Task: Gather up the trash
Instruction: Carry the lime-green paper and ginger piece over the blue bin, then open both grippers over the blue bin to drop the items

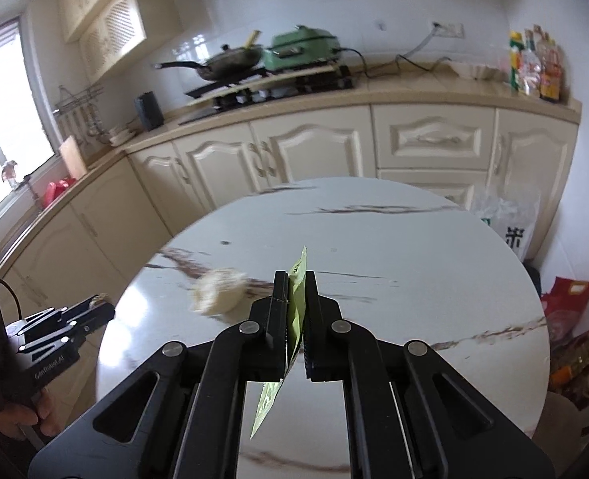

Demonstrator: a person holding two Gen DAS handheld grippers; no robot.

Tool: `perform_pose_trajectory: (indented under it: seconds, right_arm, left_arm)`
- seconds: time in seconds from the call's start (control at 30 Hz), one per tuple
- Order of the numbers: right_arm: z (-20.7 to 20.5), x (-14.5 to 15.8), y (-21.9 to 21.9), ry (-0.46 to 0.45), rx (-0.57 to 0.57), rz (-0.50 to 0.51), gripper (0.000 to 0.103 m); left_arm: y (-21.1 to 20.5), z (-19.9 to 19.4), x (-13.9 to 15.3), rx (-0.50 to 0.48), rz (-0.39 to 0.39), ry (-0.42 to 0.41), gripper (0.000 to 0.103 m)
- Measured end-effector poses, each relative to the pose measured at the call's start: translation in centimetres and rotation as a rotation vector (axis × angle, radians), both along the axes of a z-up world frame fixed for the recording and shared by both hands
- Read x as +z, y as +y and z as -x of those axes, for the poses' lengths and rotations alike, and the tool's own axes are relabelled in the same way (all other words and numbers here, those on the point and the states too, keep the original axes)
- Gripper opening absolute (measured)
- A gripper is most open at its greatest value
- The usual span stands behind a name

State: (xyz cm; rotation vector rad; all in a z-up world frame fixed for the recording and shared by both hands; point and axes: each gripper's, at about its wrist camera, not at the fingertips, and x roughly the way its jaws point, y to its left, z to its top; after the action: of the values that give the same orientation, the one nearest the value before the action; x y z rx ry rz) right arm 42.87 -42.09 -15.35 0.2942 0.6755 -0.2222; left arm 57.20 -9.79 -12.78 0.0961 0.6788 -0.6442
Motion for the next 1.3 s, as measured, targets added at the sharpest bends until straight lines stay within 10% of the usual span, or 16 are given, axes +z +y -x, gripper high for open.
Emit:
perform_pose_trajectory:
  seconds: [0.5,0.87,1.3]
  right_arm:
    - [-3.2,0.3,24.7,0.006,0.453,0.016,0.007]
    - [-10.5,-15.5,40.9,0.307,0.706,-0.024,0.007]
    - [-15.7,-29.4,45.3,0.560,0.753,-0.070,0.012]
  left_arm:
    - [23.2,9.1,0.4,0.314,-0.005,0.017,0.017]
    - [35.7,7.4,-12.2,0.551,-0.073,0.342,0.017]
    - [40.8,1.9,-21.6,0.606,-0.051,0.579,0.018]
